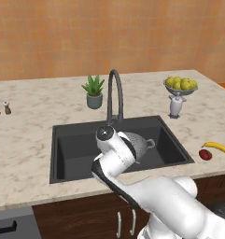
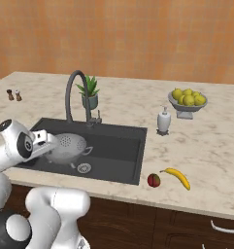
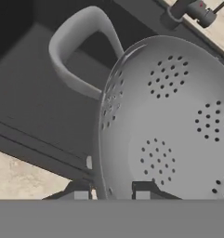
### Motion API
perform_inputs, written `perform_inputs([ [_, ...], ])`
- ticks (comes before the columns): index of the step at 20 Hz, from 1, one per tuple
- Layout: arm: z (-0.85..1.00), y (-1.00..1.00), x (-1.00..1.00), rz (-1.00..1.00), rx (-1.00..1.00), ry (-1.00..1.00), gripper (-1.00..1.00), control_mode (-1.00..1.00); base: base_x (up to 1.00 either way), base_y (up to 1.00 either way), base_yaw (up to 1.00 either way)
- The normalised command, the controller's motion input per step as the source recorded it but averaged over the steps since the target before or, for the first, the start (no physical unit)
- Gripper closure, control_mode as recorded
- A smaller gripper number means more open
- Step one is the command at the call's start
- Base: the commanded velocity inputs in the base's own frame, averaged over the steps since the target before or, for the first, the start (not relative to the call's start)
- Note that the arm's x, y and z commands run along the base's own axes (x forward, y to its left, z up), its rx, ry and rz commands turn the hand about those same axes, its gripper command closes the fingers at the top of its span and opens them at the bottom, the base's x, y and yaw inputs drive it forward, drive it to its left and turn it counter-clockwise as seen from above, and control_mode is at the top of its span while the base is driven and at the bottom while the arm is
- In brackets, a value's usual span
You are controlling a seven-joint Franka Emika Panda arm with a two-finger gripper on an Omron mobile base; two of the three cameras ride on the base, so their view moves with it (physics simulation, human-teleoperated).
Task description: Put the colander in the sink, put the banana, mango in the colander, and turn on the sink faucet and pour water over the colander.
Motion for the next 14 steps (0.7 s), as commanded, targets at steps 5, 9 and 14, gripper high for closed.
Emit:
perform_inputs([
  [5, -0.17, 0.03, 0.76, -0.14, -0.07, 0.01, 1.00, -1.00, 0.00, 0.00, 0.00],
  [9, -0.27, 0.00, 0.71, -0.06, -0.03, 0.02, 1.00, -1.00, 0.00, 0.00, 0.00],
  [14, -0.67, -0.03, 0.27, -0.02, -0.04, 0.00, 1.00, -1.00, 0.00, 0.00, 0.00],
])
